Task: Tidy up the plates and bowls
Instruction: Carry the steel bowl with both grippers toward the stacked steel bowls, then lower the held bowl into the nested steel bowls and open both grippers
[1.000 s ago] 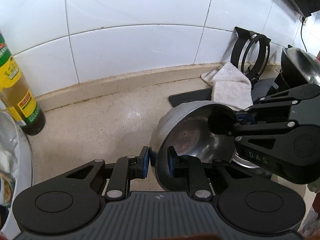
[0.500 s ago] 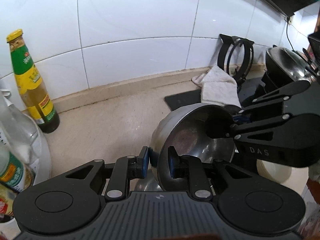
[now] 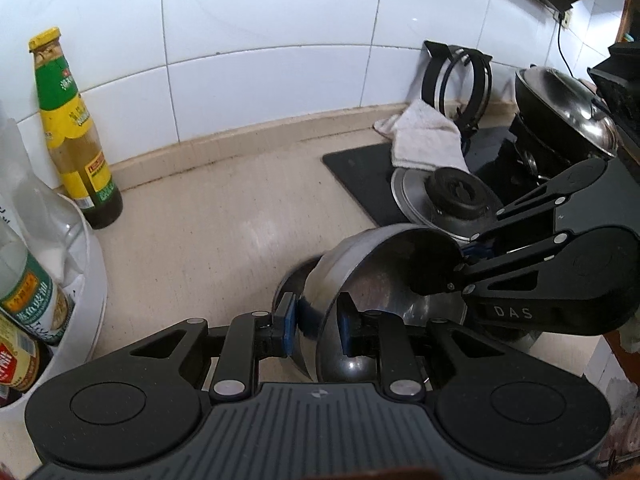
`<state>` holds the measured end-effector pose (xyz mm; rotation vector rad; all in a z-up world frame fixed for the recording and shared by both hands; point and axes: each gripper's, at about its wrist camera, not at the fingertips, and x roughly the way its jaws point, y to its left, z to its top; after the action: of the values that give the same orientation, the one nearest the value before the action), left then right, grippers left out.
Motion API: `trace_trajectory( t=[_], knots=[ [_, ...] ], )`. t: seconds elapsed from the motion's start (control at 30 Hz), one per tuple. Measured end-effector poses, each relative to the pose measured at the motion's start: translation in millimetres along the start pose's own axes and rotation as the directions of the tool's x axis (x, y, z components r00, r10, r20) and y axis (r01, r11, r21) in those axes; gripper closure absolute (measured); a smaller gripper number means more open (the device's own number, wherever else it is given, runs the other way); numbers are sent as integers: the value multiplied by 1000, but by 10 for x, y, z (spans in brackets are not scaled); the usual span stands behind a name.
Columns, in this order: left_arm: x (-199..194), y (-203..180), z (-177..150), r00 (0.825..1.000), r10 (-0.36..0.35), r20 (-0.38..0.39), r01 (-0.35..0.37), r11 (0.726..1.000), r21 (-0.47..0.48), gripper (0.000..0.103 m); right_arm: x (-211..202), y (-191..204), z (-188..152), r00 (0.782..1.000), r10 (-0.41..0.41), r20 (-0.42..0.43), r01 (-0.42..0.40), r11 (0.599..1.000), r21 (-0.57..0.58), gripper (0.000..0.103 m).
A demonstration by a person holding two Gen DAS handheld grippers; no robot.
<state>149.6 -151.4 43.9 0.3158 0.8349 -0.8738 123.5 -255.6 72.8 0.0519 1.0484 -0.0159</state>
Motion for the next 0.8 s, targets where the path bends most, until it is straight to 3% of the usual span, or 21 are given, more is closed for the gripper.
trace_trajectory(
  t=[0.2, 0.33, 0.43, 0.6, 0.8],
  knots=[
    [122, 47, -26, 1000, -9, -19, 8, 1000, -27, 73, 164, -66, -25, 999, -2, -35, 3, 999, 39, 93],
    [116, 87, -3, 999, 32, 14, -32, 999, -28, 69, 182, -143, 8, 998, -57, 1, 57, 997, 47, 87],
    [78, 163, 19, 999, 39, 36, -37, 997, -61, 67, 182, -220, 29, 999, -43, 11, 43, 996, 76, 87],
    [25, 240, -49, 997, 29, 68, -21, 993, -113, 55, 105, -291, -8, 997, -50, 59, 44, 995, 94, 74],
    [-31, 202, -253, 983, 98, 158, -71, 984, -166, 47, 61, -393, -210, 984, -21, 176, -15, 980, 197, 72]
  ],
)
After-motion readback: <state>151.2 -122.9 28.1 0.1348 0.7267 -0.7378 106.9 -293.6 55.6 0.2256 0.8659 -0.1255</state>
